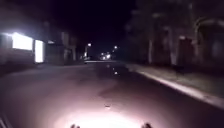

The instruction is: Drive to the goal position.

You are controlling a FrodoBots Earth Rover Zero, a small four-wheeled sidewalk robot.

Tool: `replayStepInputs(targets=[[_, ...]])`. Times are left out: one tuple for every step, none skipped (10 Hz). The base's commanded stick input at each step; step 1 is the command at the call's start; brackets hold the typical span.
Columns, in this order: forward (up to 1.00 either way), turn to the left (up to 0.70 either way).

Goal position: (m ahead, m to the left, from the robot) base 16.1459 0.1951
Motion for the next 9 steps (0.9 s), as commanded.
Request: replayStepInputs(targets=[[0.70, 0.00], [0.70, 0.00], [0.70, 0.00], [0.70, 0.00], [0.70, 0.00], [0.70, 0.00], [0.70, 0.00], [0.70, 0.00], [0.70, 0.00]])
